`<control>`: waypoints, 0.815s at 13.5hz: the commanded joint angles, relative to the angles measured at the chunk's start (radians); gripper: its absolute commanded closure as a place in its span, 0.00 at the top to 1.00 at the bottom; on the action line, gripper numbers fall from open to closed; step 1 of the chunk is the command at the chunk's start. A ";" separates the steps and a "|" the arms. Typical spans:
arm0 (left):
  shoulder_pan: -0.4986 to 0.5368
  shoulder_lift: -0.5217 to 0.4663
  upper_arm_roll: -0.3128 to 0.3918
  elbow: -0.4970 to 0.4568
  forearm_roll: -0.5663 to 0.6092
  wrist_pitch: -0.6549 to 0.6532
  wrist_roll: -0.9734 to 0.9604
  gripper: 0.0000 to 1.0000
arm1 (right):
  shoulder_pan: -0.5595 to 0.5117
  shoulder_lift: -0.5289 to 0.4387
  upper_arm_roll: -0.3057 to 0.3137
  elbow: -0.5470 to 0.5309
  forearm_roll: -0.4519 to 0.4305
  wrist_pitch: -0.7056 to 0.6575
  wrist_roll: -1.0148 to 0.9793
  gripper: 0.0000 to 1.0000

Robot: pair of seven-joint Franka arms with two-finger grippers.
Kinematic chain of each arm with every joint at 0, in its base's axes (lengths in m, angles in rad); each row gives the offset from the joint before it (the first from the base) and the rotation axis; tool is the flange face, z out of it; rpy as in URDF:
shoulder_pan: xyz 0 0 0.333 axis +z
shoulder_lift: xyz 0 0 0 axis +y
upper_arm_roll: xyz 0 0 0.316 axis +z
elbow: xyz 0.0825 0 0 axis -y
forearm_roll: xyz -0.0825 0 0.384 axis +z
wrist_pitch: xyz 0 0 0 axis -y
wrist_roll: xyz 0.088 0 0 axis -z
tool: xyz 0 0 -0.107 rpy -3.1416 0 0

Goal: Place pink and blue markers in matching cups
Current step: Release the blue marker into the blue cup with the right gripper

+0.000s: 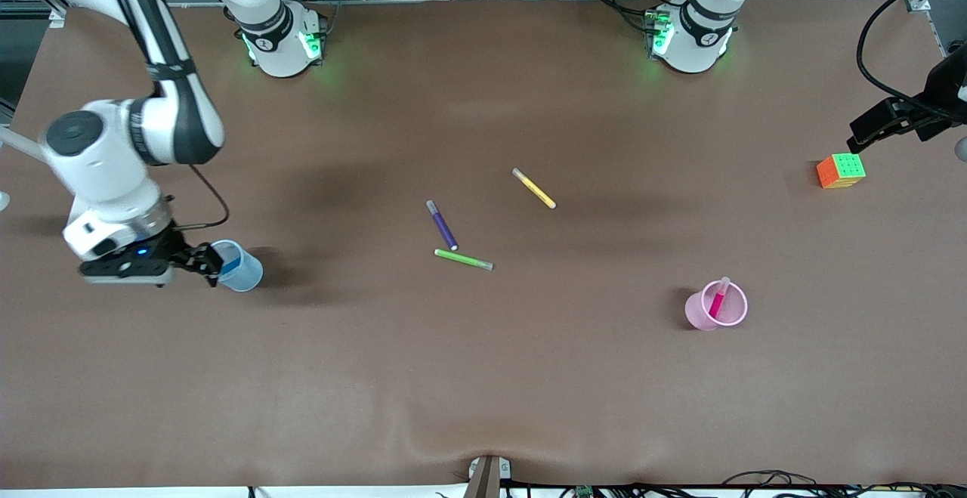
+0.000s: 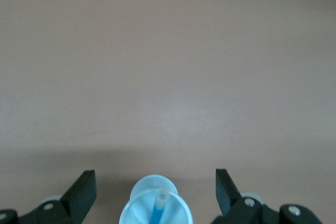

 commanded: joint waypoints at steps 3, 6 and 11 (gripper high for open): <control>-0.002 -0.020 0.005 -0.013 -0.023 -0.018 0.014 1.00 | -0.017 0.096 0.015 0.375 0.134 -0.427 0.013 1.00; -0.003 -0.020 0.005 -0.013 -0.023 -0.028 0.012 1.00 | -0.027 0.104 0.015 0.503 0.206 -0.686 0.007 1.00; -0.009 -0.017 -0.021 -0.015 -0.023 -0.032 0.012 1.00 | -0.056 0.104 0.013 0.727 0.217 -0.941 -0.034 1.00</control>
